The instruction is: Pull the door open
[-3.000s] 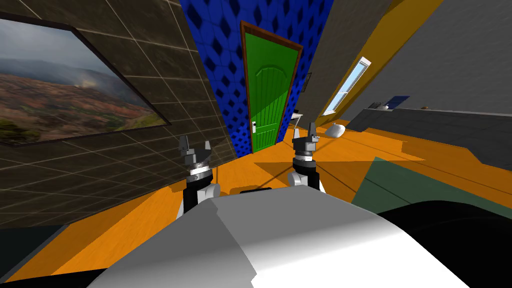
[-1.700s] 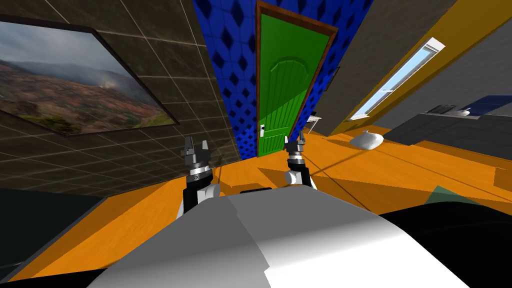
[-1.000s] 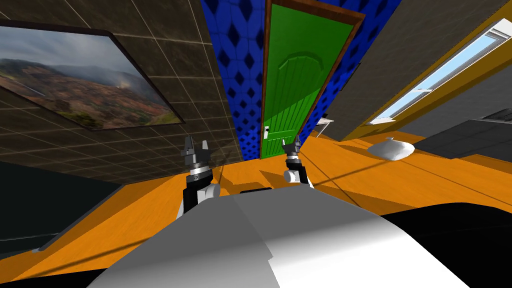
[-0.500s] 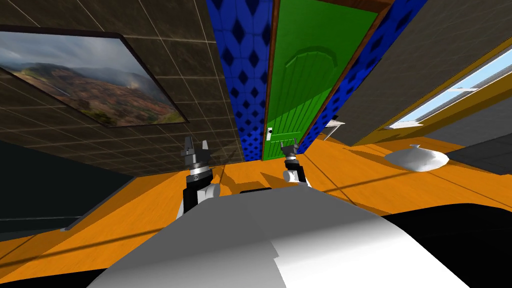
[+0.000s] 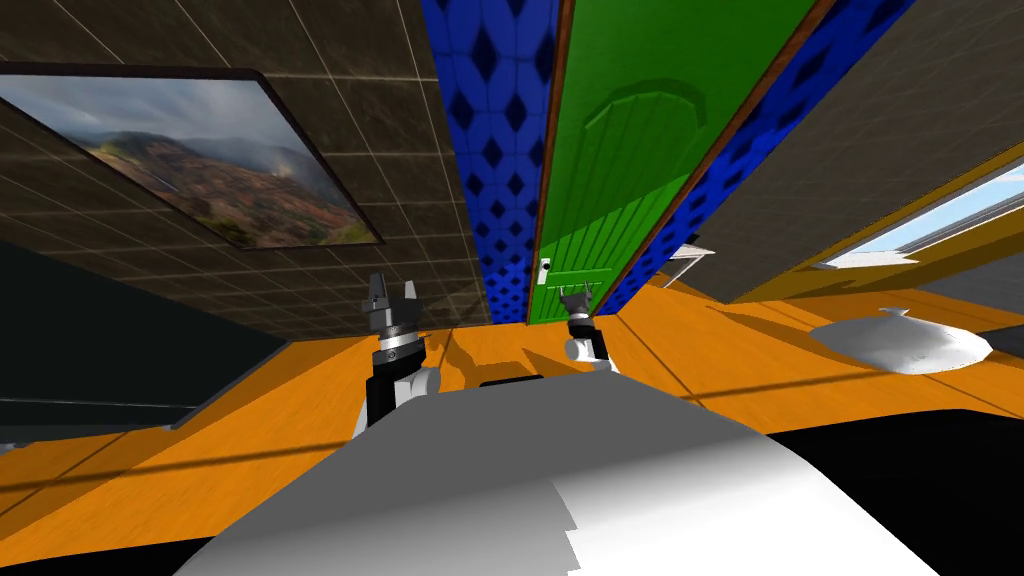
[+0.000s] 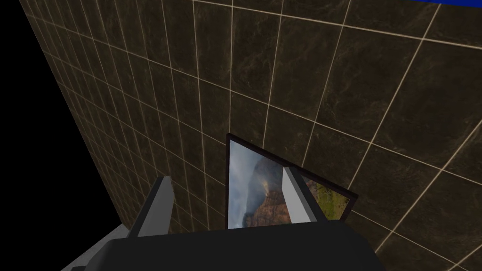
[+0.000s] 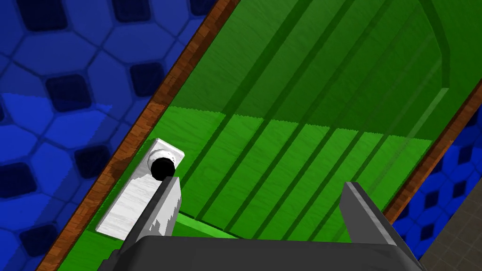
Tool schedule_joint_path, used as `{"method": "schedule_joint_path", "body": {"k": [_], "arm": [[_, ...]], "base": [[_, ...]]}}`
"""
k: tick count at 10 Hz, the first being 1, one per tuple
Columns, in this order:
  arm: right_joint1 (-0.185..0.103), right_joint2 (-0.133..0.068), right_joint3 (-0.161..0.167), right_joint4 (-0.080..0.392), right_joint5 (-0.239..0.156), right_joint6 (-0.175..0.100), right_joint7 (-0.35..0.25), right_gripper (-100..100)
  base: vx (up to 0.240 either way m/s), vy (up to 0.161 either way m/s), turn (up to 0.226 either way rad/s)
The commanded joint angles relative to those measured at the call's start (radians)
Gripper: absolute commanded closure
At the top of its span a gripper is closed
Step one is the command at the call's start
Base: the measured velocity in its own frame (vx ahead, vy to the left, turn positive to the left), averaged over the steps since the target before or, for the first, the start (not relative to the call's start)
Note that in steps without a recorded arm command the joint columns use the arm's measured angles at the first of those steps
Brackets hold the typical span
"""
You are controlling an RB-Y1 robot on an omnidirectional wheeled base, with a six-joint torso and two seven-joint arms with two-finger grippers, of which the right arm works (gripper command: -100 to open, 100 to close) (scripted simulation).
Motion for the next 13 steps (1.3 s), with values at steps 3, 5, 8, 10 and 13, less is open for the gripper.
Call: {"method": "schedule_joint_path", "body": {"k": [3,5,8,10,13], "arm": [[-0.027,-0.009,-0.007,0.069,-0.062,0.016,-0.07,-100],[-0.042,-0.013,-0.009,0.107,-0.095,0.022,-0.105,-100],[-0.063,-0.017,-0.013,0.164,-0.142,0.031,-0.156,-100],[-0.077,-0.019,-0.015,0.198,-0.17,0.036,-0.187,-100],[-0.102,-0.023,-0.019,0.263,-0.224,0.046,-0.246,-100]], "base": [[0.079,-0.079,0.137],[0.074,-0.064,0.122],[0.083,-0.069,0.123],[0.058,-0.072,0.123],[0.08,-0.078,0.126]]}}
